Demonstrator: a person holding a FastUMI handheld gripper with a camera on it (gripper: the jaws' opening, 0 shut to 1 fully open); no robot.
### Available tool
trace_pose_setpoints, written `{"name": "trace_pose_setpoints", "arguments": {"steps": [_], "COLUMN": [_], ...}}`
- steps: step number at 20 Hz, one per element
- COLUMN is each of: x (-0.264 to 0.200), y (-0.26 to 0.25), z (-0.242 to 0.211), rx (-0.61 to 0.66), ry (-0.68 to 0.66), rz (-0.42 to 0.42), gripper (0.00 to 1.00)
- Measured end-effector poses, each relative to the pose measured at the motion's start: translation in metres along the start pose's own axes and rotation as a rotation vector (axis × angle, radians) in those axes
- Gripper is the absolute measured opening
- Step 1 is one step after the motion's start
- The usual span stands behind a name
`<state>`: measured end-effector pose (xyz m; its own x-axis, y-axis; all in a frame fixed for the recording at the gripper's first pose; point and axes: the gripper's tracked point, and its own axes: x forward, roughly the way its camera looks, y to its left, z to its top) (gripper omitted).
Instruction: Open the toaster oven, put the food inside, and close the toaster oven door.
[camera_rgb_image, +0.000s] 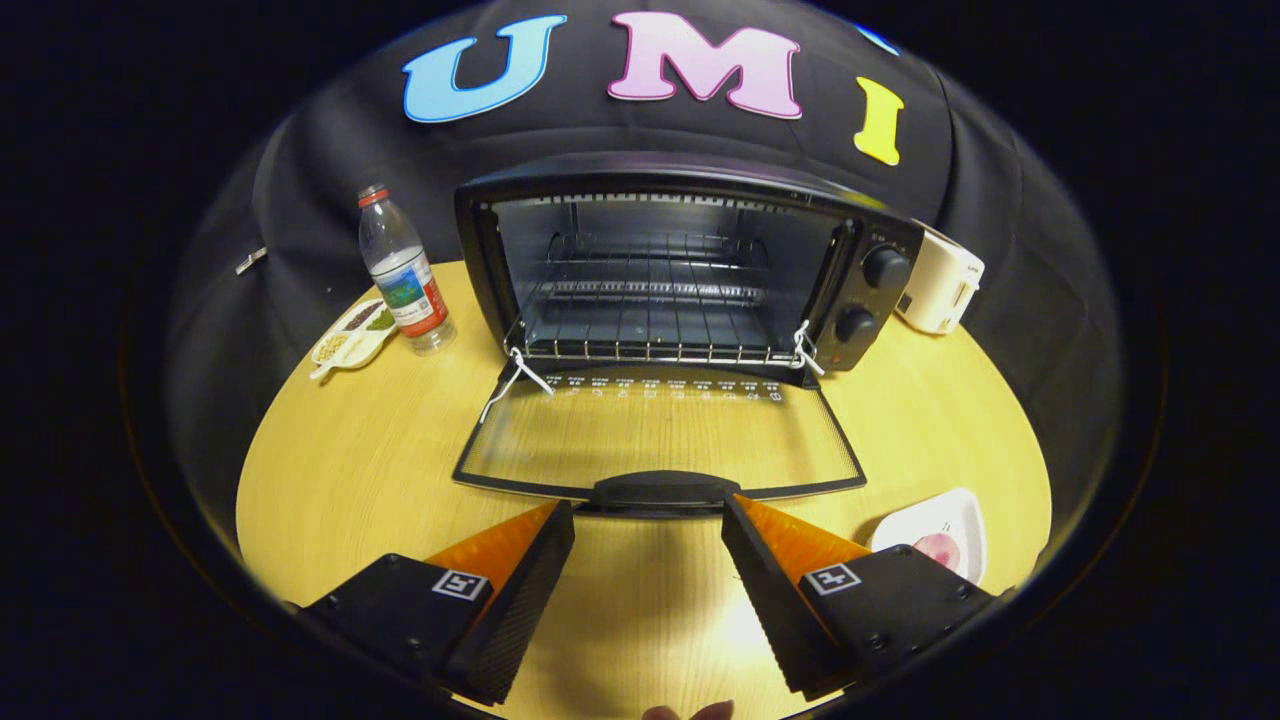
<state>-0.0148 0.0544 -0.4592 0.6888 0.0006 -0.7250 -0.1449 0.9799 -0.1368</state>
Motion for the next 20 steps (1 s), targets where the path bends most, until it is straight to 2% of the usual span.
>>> {"name": "trace_pose_setpoints", "arguments": {"steps": [1,7,9,11,14,20], "x": [-0.005,-0.056,-0.073,-0.087,-0.099,-0.097], "y": [0.002,0.020,0.010,-0.016,-0.075,-0.230], "z": [0.004,0.041,0.049,0.054,0.057,0.030], "rx": [0.012,0.134,0.141,0.141,0.147,0.093], "ry": [-0.008,-0.031,-0.021,-0.003,0.063,0.265], "rz": [0.012,0.233,0.283,0.294,0.260,0.095], "gripper": [0.99,0.98,0.99,0.99,0.99,0.99]}}
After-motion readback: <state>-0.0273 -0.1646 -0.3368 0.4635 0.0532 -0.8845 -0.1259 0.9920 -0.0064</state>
